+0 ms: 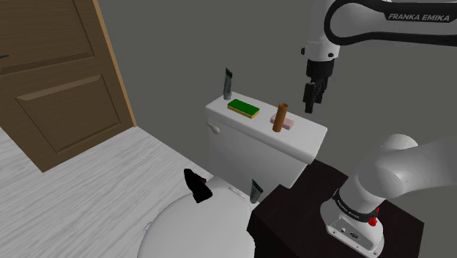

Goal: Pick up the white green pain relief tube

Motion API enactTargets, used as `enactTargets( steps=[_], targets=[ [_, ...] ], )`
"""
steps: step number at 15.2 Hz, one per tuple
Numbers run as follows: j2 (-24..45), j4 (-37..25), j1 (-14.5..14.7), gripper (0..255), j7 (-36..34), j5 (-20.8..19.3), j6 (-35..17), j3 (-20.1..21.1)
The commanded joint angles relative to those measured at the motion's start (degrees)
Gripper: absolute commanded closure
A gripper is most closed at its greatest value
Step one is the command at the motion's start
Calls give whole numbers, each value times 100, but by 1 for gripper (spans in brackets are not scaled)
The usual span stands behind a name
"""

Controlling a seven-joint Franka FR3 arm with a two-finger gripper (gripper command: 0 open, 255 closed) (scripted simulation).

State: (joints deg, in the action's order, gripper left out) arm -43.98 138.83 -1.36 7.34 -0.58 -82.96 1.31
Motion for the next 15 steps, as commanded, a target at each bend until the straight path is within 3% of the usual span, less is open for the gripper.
enactTargets(
  steps=[1, 8, 15],
  targets=[
    [0, 0, 0, 0, 0, 0, 0, 0],
    [1079, -430, -120, 0, -880, 185, -1264, 391],
    [2243, -1192, -295, 0, -1761, 83, -2268, 718]
  ],
)
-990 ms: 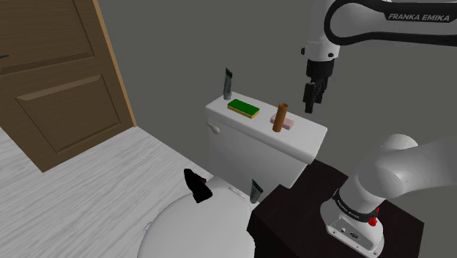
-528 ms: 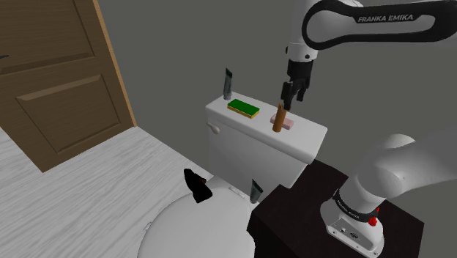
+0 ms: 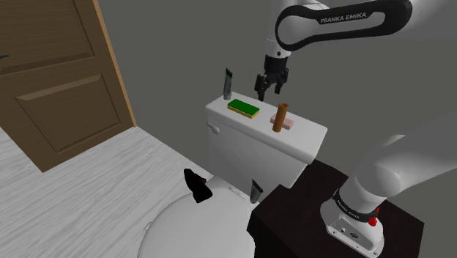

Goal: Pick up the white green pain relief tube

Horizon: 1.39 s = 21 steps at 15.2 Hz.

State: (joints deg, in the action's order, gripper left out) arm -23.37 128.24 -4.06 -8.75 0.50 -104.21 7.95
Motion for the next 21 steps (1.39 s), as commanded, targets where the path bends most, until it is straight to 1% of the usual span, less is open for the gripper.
enactTargets(
  steps=[1, 6, 10, 15, 19, 20, 21],
  targets=[
    [351, -268, -50, 0, -282, -64, -261, 93],
    [1198, -1032, -168, 0, -943, -340, -742, 259],
    [1880, -1757, -229, 0, -1478, -646, -992, 342],
    [2743, -2820, -233, 0, -2120, -1089, -1134, 366],
    [3459, -3822, -167, 0, -2576, -1445, -1109, 312],
    [3585, -4009, -150, 0, -2646, -1503, -1092, 296],
    [3582, -3930, -150, 0, -2661, -1509, -1168, 291]
  ],
)
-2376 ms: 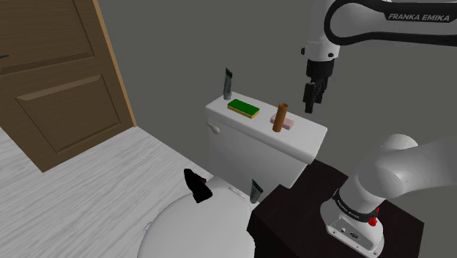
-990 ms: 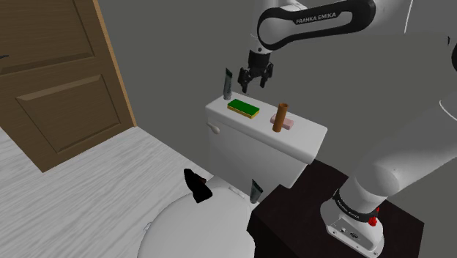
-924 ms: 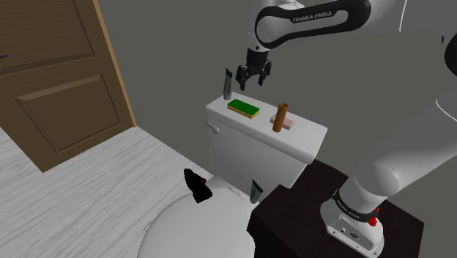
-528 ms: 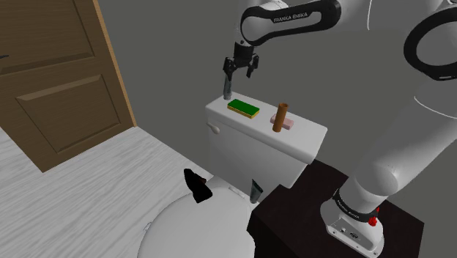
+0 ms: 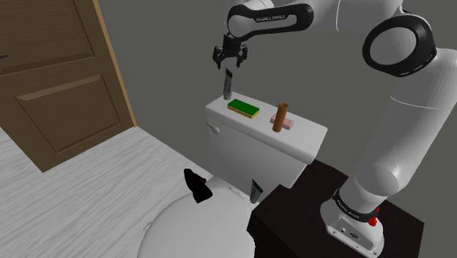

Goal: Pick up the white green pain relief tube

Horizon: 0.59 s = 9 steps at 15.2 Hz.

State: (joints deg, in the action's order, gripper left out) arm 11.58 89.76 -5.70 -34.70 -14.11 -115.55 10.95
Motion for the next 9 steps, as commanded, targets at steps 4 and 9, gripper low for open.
enactTargets(
  steps=[4, 9],
  targets=[
    [93, 216, 5, 0, -131, -81, -331, -21],
    [97, 396, 0, 255, -173, -103, -511, -28]
  ],
)
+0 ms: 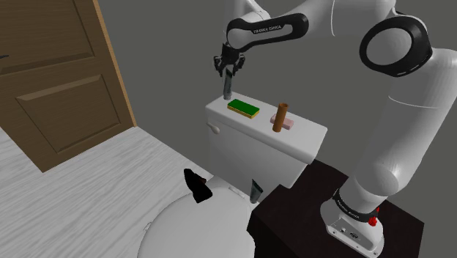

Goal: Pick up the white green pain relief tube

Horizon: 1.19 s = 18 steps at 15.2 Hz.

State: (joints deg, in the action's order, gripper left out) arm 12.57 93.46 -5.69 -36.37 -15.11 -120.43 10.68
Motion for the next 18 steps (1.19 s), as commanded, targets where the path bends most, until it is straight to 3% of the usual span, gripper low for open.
enactTargets(
  steps=[1, 9, 18],
  targets=[
    [8, 5, 1, 255, -5, -4, -14, -1],
    [8, 21, 0, 255, -8, -6, -31, -2],
    [-5, -647, 22, 255, 139, 69, 639, 22]
  ],
)
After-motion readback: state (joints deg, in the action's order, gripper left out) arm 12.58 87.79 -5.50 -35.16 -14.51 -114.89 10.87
